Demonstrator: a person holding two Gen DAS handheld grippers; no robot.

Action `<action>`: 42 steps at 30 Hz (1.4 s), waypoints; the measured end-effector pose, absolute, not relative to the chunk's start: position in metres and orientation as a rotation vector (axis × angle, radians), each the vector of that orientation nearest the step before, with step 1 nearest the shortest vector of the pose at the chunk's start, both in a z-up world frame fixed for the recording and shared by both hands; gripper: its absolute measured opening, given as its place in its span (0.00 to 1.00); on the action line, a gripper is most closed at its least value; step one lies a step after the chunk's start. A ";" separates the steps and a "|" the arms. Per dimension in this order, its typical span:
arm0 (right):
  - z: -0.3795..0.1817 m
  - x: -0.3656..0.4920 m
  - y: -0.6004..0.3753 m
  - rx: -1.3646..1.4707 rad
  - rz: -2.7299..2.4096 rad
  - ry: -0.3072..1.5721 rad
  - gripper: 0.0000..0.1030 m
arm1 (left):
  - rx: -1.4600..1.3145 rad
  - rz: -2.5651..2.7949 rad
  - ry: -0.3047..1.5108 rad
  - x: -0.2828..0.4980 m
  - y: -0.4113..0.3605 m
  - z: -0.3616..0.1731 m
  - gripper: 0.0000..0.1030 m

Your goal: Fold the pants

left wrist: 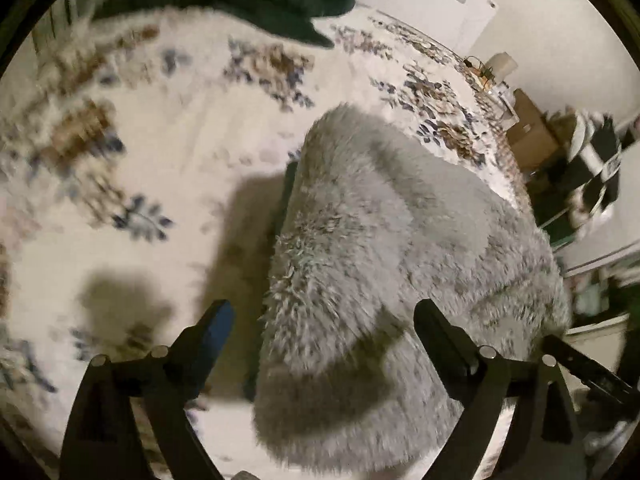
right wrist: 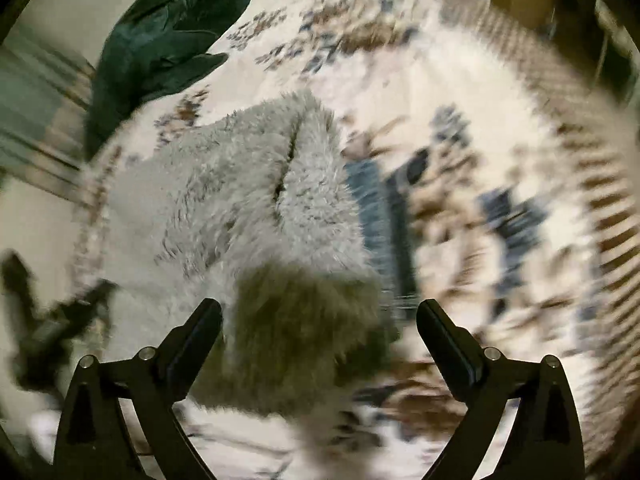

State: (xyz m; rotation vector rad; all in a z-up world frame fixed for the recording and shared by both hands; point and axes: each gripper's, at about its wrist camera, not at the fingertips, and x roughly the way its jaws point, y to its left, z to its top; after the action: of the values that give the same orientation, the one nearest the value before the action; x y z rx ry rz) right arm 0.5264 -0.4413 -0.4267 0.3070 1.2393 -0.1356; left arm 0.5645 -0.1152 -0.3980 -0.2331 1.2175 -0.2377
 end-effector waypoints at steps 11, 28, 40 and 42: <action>-0.293 0.425 -0.376 0.106 -0.322 1.071 0.99 | -0.014 -0.194 1.101 0.503 -0.138 -0.315 0.92; -0.087 0.242 -0.343 0.102 -0.230 0.828 1.00 | 0.008 -0.160 0.853 0.336 -0.129 -0.129 0.92; 0.022 0.094 -0.327 0.078 -0.145 0.707 1.00 | -0.018 -0.131 0.762 0.221 -0.121 -0.060 0.92; 0.035 0.074 -0.324 0.073 -0.136 0.697 1.00 | -0.018 -0.119 0.748 0.208 -0.118 -0.052 0.92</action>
State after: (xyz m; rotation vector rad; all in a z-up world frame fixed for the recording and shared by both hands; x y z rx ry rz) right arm 0.0735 -0.3240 0.0349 0.0727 0.6969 -0.1360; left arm 0.2080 -0.1184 -0.0515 -0.0180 0.7481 -0.1195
